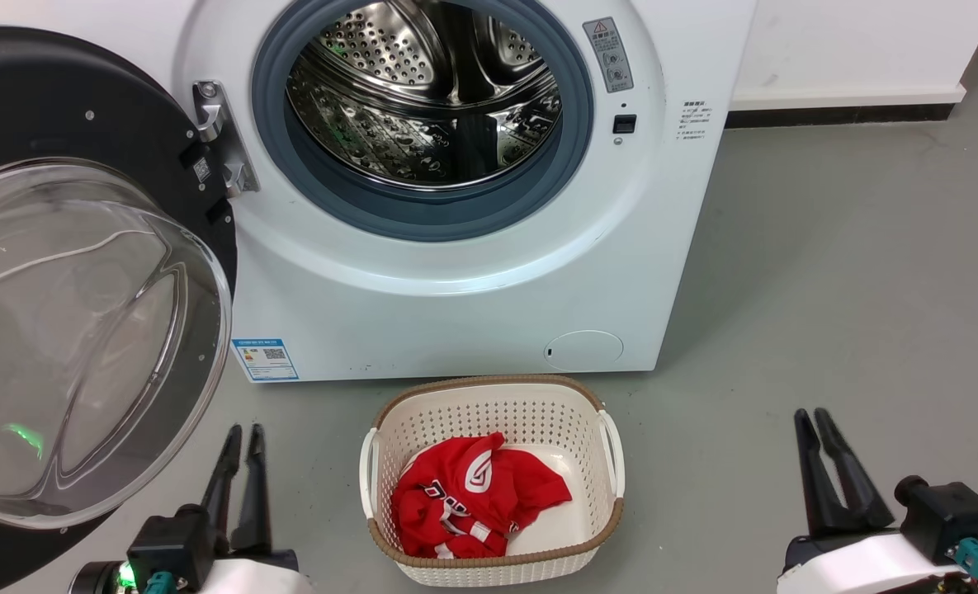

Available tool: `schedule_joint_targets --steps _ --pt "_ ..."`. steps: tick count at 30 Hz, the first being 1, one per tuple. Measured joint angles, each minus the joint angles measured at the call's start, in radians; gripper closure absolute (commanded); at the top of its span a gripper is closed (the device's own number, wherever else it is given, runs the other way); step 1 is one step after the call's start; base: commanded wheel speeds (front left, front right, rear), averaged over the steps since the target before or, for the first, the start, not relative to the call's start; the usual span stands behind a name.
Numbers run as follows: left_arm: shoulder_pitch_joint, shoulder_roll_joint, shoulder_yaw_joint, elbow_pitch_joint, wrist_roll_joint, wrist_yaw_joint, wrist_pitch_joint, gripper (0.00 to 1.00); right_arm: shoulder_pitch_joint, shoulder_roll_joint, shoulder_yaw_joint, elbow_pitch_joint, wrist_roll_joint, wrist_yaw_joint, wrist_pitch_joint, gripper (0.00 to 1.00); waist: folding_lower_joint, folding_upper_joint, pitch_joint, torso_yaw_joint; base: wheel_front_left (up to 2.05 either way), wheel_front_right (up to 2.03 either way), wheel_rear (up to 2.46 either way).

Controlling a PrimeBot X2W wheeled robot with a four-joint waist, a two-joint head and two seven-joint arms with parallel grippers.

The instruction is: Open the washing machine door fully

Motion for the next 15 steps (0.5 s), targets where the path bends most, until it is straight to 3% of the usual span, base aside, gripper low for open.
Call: schedule_joint_targets --steps 15 --pt "-0.021 0.000 0.016 0.044 -0.319 -0.018 0.078 1.00 -0.015 -0.009 -0.002 0.035 0.319 0.000 0.052 1.00 0.0000 0.0000 0.002 0.002 0.00 0.00 0.00"
